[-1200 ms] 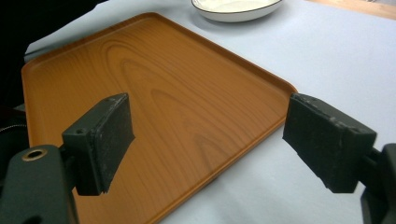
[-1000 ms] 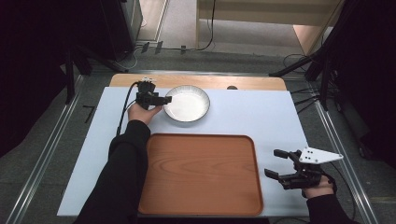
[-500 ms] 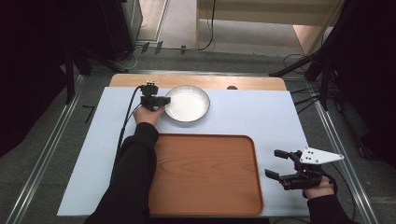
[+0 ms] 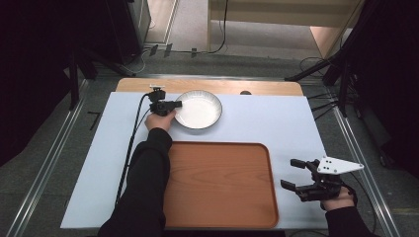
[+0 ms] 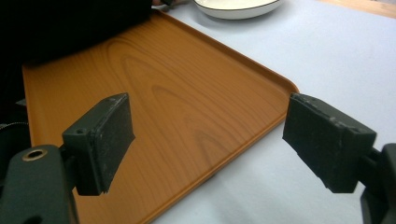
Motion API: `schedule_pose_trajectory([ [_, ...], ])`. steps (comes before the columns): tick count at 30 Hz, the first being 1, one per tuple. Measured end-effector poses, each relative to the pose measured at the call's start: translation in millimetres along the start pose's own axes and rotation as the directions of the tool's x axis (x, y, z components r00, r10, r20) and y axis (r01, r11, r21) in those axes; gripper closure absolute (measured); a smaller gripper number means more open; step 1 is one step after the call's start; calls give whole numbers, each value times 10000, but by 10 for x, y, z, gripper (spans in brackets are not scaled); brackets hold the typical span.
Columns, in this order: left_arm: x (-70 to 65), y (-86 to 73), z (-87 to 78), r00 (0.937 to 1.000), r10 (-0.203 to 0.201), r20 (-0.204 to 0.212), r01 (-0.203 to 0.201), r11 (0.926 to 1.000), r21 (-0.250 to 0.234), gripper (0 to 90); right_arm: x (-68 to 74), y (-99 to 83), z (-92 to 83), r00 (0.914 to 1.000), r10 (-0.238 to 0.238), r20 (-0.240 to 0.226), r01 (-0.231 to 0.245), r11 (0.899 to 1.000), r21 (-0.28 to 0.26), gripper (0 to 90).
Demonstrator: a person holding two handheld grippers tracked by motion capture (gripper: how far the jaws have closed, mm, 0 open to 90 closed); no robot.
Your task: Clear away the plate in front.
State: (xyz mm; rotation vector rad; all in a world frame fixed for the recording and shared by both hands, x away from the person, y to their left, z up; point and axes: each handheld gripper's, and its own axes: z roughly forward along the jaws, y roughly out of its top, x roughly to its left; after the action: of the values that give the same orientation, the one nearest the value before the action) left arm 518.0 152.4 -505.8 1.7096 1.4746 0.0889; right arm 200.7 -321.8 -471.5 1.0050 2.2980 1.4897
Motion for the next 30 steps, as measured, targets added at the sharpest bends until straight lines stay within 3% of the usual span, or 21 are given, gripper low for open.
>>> schedule_pose_trajectory([
  [3,11,1,-7,9998,-190,96,190,9998,-13,817,0,0,3,10000,-26,-8,26,10000,40,170],
  [6,35,-3,-59,9951,-801,588,823,9959,-364,852,-4,3,2,10000,-10,9,10,10000,63,170],
  [11,-1,6,-91,9956,-798,501,817,9959,-382,855,-1,2,4,10000,-3,16,3,10000,89,170],
  [17,-24,12,-141,9886,-1304,750,1344,9896,-518,850,-7,-8,-17,10000,31,73,-31,10000,48,170],
  [21,-50,34,-191,9896,-1221,755,1272,9896,-671,845,-2,-3,-18,9999,-36,106,35,10000,33,170],
  [24,-31,50,-265,9842,-1473,983,1556,9843,-831,845,-4,-4,-23,9999,-25,119,25,10000,11,170],
  [30,-50,115,-434,9784,-1547,1372,1683,9812,-940,845,-7,-2,-16,9999,-49,94,48,10000,59,170],
])
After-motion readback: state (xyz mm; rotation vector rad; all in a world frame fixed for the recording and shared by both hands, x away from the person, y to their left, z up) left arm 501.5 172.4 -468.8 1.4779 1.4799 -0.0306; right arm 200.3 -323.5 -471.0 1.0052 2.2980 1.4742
